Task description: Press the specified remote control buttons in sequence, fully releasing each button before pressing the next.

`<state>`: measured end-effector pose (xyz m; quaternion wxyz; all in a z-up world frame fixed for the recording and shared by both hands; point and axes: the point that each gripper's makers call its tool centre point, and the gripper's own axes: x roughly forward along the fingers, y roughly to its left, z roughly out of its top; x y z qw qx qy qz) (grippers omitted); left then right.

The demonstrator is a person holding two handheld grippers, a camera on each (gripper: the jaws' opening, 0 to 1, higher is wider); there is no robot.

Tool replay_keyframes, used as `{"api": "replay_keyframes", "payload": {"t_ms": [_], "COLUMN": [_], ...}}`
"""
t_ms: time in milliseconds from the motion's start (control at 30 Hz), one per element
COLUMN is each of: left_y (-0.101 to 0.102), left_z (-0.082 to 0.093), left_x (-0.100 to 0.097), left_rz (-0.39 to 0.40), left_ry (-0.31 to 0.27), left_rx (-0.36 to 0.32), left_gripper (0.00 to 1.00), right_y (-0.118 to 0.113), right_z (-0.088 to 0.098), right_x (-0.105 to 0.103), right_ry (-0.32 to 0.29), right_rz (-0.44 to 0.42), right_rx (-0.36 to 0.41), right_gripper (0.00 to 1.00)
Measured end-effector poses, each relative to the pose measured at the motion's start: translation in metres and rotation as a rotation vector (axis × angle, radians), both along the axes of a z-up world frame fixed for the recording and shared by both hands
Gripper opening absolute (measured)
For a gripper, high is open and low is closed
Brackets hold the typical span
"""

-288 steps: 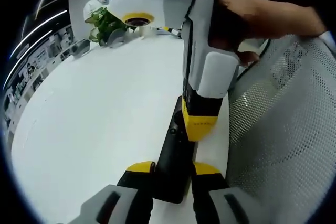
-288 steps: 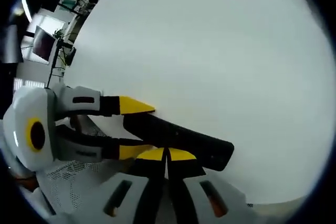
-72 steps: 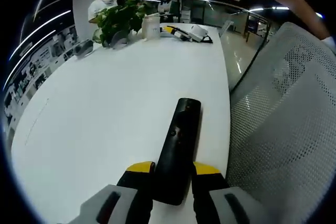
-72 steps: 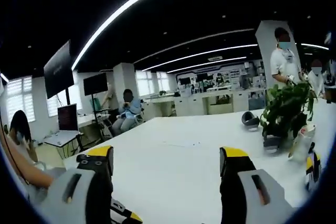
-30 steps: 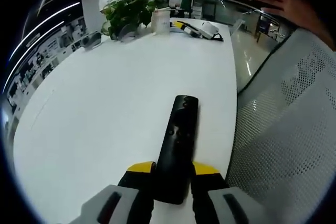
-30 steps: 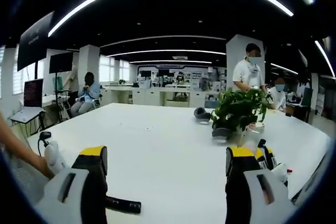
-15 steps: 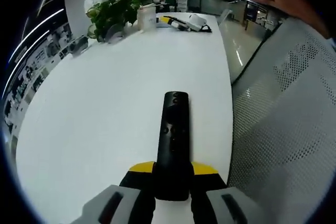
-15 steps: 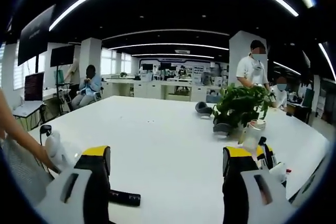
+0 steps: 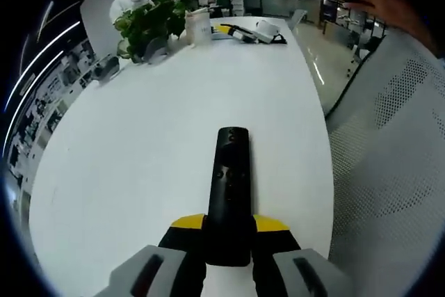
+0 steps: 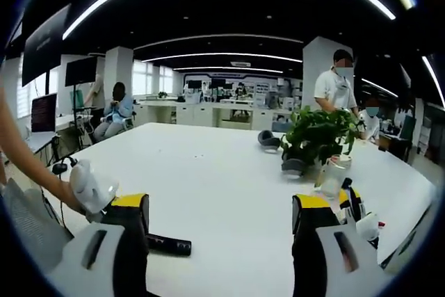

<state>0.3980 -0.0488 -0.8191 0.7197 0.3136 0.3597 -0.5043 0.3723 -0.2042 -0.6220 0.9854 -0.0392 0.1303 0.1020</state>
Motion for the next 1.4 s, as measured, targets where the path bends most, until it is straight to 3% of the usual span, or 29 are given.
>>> {"api": "replay_keyframes", "payload": {"t_ms": [333, 933, 1400], "left_y": [0.008, 0.014, 0.019], "left_z": [0.003, 0.009, 0.007], "left_x": [0.039, 0.102, 0.162], "left_rz": [0.031, -0.001, -0.057], "left_ry": [-0.026, -0.071, -0.129], "left_rx": [0.013, 0.065, 0.131], "left_gripper": [0.23, 0.23, 0.23], "right_y": [0.001, 0.0, -0.005], "right_z": [-0.002, -0.006, -0.009], "right_x": [0.0, 0.001, 0.002], "right_ry": [0.01, 0.03, 0.049], "right_rz": [0.002, -0.008, -0.034], "right_rx": [-0.012, -0.02, -0.009], "right_gripper": [0.87, 0.86, 0.83]}}
